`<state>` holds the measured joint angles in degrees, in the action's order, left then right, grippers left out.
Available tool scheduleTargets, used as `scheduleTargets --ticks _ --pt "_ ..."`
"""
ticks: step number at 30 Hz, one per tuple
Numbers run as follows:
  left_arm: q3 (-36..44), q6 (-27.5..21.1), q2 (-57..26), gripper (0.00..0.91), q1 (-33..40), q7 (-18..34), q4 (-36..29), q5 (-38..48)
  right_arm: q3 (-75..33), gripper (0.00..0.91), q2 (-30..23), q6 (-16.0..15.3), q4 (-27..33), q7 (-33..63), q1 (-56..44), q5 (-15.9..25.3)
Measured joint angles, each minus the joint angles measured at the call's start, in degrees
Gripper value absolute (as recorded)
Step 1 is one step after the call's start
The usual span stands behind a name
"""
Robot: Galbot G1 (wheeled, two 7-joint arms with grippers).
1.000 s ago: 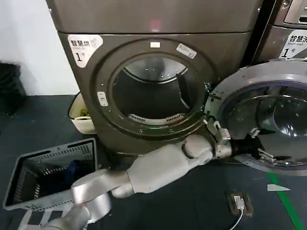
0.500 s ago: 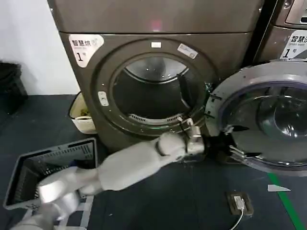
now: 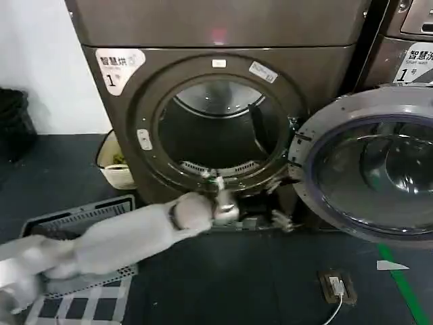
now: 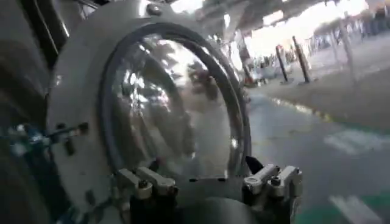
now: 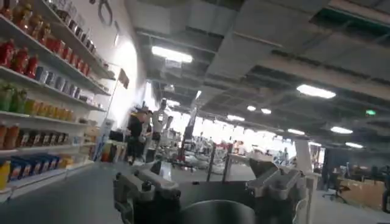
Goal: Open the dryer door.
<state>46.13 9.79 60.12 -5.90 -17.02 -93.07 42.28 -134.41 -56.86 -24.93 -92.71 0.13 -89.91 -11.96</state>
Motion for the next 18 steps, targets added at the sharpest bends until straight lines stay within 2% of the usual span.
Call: scheduleTargets --ticks 3,6,13,18 --pt "2.9 2.4 -5.6 0.907 0.4 1.3 -2.8 -3.5 0.3 0.907 0.1 0.0 0.0 -0.1 0.2 0.0" --pt "5.8 3.2 -11.7 0.907 0.5 2.0 -5.4 -2.9 0.4 0.907 0.2 0.0 0.0 -0.4 0.3 0.1" --pt "10.3 1.5 -25.5 0.907 0.8 6.0 -11.9 -5.6 1.4 0.907 0.1 0.3 -0.4 -0.7 1.1 0.9" --pt "11.7 4.9 -33.5 0.907 0.7 7.0 -13.2 -11.7 1.8 0.907 0.1 0.4 -0.6 -0.9 1.4 1.3"
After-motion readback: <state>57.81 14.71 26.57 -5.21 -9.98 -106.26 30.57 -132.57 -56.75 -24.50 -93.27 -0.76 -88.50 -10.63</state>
